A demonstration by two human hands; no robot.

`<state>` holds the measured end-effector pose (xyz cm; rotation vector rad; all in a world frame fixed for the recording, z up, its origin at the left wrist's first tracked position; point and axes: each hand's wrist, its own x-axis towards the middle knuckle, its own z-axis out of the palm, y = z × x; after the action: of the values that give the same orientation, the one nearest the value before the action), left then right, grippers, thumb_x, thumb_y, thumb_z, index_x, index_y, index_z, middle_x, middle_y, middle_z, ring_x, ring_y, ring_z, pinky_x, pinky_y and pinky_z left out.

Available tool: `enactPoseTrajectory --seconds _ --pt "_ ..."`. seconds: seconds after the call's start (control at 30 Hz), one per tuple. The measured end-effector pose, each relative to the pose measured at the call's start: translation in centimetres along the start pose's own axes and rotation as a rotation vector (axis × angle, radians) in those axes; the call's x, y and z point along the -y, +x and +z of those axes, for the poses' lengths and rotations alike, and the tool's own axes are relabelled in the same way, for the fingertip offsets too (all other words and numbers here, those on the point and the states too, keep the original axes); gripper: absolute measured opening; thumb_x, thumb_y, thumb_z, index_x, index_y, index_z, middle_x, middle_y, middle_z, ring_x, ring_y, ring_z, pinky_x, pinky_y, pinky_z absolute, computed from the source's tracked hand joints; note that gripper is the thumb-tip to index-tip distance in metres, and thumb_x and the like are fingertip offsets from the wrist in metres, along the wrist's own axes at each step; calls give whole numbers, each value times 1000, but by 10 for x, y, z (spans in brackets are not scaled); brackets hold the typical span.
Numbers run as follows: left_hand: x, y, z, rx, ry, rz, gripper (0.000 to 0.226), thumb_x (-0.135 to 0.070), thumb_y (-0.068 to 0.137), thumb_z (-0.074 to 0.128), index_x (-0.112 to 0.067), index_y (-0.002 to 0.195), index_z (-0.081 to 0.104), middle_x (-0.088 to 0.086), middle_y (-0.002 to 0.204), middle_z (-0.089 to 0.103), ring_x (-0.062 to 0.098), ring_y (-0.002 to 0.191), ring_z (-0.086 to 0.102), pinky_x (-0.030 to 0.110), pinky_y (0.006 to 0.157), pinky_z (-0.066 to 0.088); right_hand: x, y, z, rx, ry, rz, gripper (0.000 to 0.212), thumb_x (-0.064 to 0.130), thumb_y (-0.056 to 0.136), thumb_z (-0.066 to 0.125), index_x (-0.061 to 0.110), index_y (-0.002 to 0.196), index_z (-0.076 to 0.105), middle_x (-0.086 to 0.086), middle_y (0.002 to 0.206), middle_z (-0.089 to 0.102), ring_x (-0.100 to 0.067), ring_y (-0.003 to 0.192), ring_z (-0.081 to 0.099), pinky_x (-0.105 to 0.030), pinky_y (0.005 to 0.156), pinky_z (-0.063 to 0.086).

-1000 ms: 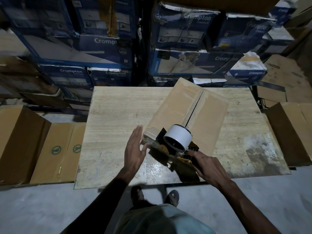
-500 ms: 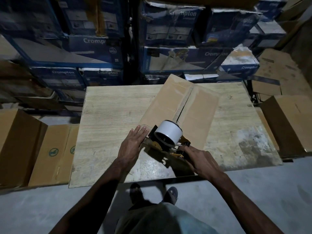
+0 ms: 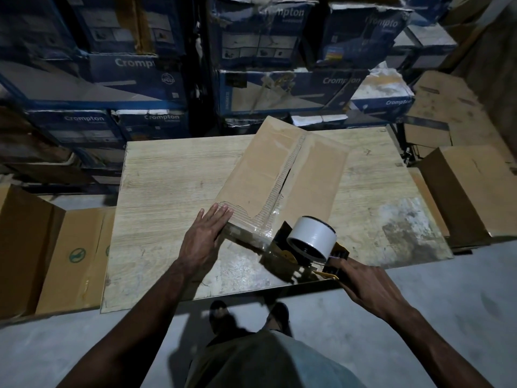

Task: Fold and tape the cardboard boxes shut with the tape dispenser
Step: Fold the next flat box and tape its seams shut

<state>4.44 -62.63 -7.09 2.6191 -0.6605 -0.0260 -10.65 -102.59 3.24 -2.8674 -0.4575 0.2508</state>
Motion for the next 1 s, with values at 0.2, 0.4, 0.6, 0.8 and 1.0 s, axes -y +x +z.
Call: enactPoseTrajectory --seconds 0.2,0.4,0.6,0.8,1.0 --pt "-25 -8 13 -17 50 -34 51 -32 113 28 -23 163 26 0 169 21 19 160 12 41 130 7 -6 -2 4 -5 -4 -10 59 22 87 77 38 136 46 3 111 71 -20 60 65 -32 46 48" --pt "-98 -15 54 30 103 248 51 -23 103 60 -16 153 48 3 166 32 17 158 15 35 130 4 -10 -2 7 -43 -6 -37 41 40 94 45 37 135 46 4 105 70 -22 59 64 -32 45 48" --pt "-116 -10 64 -45 129 213 41 -4 72 88 -10 111 76 9 147 60 22 145 46 35 124 24 -13 -3 10 -41 4 -44 49 29 93 64 38 137 44 4 106 70 -24 61 64 -33 48 49" --pt "-104 -9 59 -73 94 271 75 -1 81 84 -6 149 53 10 158 47 21 151 33 33 130 10 -11 -2 4 -51 -52 -63 51 28 90 72 37 133 47 5 100 71 -20 58 63 -26 47 35" --pt "-99 -11 62 -36 18 248 78 -4 90 75 -14 159 40 2 165 35 12 157 22 34 129 18 -26 -27 -3 -53 -85 -22 55 22 82 81 34 128 52 3 101 71 -22 52 60 -31 39 42"
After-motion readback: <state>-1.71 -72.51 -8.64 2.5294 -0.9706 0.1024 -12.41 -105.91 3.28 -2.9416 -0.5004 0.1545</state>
